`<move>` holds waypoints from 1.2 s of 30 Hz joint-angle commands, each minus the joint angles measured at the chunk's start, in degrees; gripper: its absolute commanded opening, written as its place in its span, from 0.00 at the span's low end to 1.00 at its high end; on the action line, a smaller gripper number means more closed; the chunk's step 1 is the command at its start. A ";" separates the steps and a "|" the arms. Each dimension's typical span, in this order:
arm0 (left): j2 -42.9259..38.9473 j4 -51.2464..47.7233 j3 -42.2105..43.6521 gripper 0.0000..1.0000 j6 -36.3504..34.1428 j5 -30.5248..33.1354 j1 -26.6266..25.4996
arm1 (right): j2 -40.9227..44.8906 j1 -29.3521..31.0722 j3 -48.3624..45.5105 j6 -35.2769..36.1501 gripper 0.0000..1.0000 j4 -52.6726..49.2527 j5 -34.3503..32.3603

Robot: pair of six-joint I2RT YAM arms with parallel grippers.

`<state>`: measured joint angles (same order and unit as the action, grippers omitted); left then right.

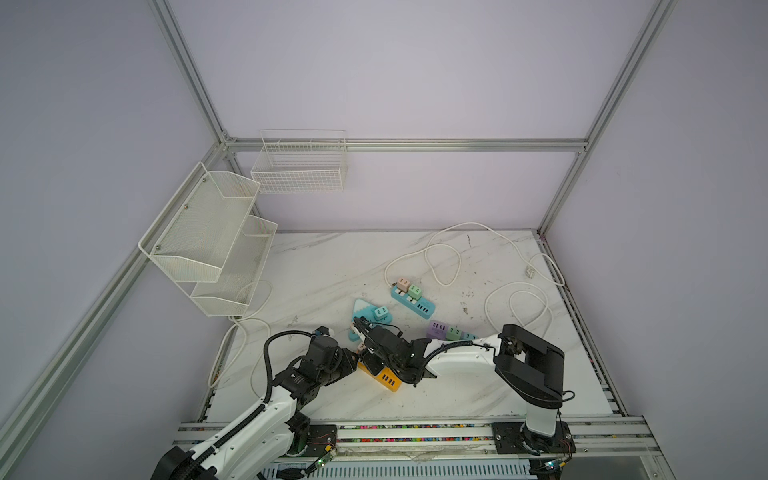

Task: Pull the plug off the socket
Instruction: 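Move the right gripper to the remaining pink adapter on the yellow strip, then close the right gripper on the pink adapter in the yellow strip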

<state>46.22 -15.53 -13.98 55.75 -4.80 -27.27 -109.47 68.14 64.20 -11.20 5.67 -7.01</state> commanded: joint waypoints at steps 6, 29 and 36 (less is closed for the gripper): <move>1.15 0.16 3.01 0.34 -1.16 -0.83 0.67 | -0.92 -0.20 1.89 2.19 0.38 -3.36 -0.46; 4.34 -6.00 2.86 0.29 -0.73 -0.89 0.73 | 1.35 0.10 2.92 4.54 0.24 -3.31 -0.26; 3.76 -7.23 3.41 0.28 0.37 -0.65 0.64 | 2.47 -0.16 1.40 3.96 0.21 -0.92 1.38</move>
<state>48.38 -13.08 -13.23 56.01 -6.20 -26.63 -109.82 68.38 65.87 -7.35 3.18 -6.13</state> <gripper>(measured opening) 0.282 0.305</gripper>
